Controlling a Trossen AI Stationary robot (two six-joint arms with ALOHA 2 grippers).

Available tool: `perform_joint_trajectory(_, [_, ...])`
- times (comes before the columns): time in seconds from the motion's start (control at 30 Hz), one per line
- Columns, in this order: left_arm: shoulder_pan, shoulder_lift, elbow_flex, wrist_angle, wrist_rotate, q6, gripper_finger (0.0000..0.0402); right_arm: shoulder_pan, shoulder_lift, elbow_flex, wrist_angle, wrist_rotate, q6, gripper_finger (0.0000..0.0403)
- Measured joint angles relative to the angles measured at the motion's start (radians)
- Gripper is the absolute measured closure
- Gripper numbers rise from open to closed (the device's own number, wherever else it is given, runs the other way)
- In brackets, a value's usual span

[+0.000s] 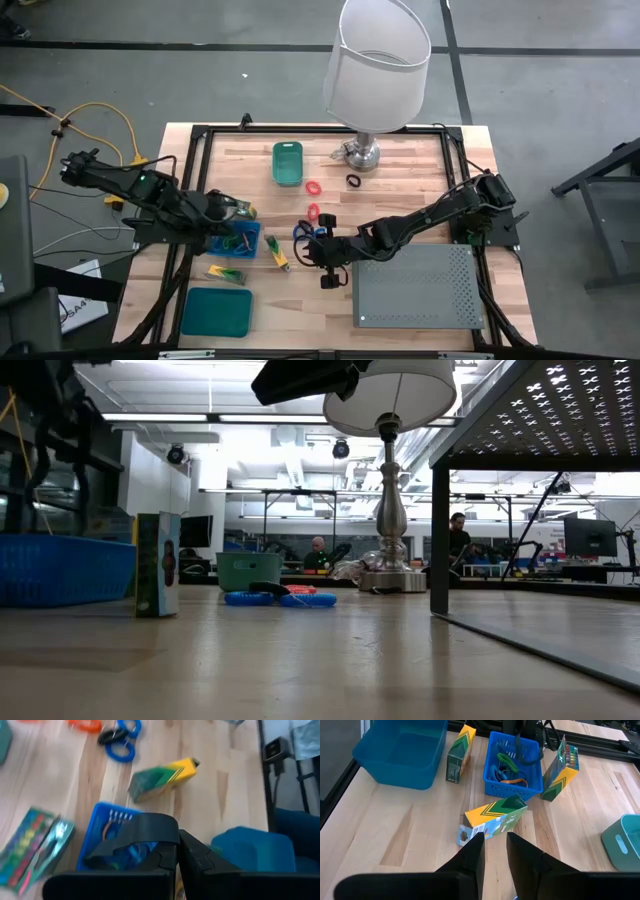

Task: Pick & Place Office Desk Supplies
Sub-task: Put the black rubber bands into the top blue bin

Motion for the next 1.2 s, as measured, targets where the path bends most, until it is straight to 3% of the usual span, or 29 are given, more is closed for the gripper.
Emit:
perform_joint_trajectory(0.33, [-0.041, 0.041, -0.070, -0.041, 0.005, -0.086, 0.0401, 0.000, 0.000, 0.000, 0.004, 0.000, 0.000, 0.0334])
perform_joint_trajectory(0.63, [-0.112, 0.100, -0.179, 0.083, -0.009, -0.150, 0.0401, 0.000, 0.000, 0.000, 0.004, 0.000, 0.000, 0.0334])
perform_joint_trajectory(1.2, [-0.115, 0.259, -0.200, 0.148, -0.066, -0.157, 0.0399, 0.000, 0.000, 0.000, 0.004, 0.000, 0.000, 0.0334])
